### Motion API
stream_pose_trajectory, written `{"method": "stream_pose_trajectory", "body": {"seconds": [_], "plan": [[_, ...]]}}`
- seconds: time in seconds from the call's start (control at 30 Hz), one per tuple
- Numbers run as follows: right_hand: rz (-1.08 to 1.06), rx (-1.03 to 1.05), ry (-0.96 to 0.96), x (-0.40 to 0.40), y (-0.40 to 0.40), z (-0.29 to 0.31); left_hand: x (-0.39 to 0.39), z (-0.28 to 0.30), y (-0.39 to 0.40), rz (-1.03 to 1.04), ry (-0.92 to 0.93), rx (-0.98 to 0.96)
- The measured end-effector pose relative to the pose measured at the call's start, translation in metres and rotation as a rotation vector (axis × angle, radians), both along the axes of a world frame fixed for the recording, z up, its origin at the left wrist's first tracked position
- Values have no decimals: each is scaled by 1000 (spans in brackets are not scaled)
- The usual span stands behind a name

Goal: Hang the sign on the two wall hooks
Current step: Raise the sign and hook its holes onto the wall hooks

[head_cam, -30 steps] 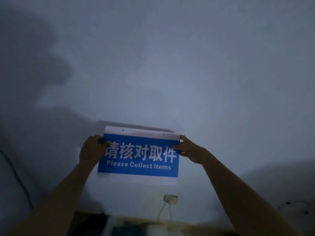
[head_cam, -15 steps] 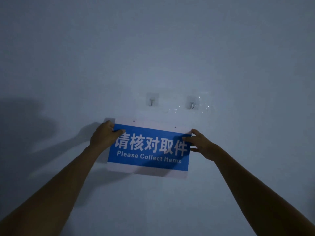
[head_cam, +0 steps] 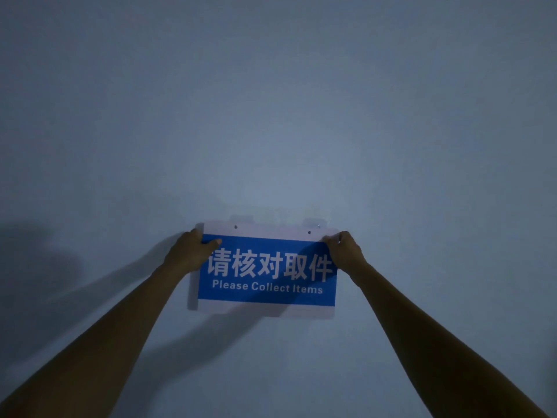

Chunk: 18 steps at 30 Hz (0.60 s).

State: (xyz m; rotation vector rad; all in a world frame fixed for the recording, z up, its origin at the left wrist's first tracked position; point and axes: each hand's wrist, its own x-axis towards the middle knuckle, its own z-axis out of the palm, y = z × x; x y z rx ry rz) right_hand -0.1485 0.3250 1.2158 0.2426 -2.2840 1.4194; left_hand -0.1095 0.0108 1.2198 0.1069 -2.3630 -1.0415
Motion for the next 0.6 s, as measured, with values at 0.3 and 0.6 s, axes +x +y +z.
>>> {"method": "stream_pose_trajectory", "body": {"seconds": [0.3, 0.6], "plan": [[-77, 53, -47, -10, 11, -3, -3, -10, 15, 61, -109, -39], [-115, 91, -76, -9, 18, -2, -3, -7, 24, 78, -146, -58]]}}
